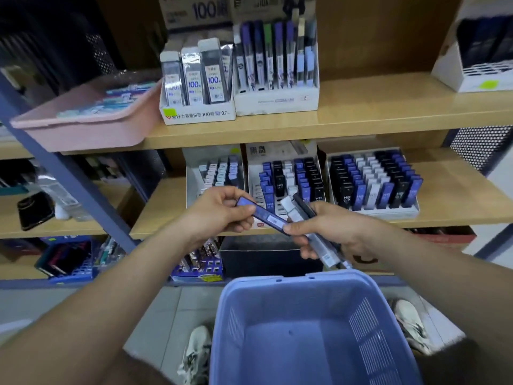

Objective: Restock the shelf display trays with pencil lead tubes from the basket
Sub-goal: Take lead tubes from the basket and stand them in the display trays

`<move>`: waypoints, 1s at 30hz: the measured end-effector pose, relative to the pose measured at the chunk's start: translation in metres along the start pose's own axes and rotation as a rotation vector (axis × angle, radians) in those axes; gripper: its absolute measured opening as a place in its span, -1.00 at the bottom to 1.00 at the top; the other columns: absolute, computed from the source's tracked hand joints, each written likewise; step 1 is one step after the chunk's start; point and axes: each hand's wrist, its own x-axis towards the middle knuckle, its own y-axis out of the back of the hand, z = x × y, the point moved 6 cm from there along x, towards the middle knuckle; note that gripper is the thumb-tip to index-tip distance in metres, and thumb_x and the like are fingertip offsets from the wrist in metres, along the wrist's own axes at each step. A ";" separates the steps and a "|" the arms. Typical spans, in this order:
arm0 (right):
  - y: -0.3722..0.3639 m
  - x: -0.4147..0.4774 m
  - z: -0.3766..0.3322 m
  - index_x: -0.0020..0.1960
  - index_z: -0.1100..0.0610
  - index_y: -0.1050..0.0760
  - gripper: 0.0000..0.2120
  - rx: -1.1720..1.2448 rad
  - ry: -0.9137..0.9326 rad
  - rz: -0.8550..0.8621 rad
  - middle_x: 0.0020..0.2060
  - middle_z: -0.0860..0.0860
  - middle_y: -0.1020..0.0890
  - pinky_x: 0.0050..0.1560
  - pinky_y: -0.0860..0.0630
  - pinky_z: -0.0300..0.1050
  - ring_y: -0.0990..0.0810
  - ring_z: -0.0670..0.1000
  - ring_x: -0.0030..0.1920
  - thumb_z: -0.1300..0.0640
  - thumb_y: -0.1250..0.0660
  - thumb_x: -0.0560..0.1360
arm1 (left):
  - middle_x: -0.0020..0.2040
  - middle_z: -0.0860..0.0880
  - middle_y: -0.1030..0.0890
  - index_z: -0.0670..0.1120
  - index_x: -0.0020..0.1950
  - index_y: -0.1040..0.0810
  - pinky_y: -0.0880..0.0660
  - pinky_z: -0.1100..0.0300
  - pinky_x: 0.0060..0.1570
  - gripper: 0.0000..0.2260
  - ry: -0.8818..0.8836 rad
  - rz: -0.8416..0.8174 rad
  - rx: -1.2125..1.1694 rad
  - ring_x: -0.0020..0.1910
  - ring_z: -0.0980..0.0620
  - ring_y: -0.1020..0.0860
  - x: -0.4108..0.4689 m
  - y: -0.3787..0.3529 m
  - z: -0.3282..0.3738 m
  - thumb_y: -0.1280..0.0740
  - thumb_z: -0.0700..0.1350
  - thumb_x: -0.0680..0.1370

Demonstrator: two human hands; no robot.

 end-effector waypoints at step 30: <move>0.023 0.081 0.039 0.44 -0.05 -0.29 -0.53 -0.702 0.000 0.246 -0.03 0.03 -0.57 -0.21 -0.47 -0.17 -0.55 0.03 -0.20 0.17 -0.27 0.57 | 0.06 -0.06 -0.65 -0.06 0.21 -0.60 -0.44 0.23 0.06 -0.76 -0.298 0.338 0.940 0.06 -0.05 -0.58 0.090 0.026 0.036 -0.35 -0.16 0.55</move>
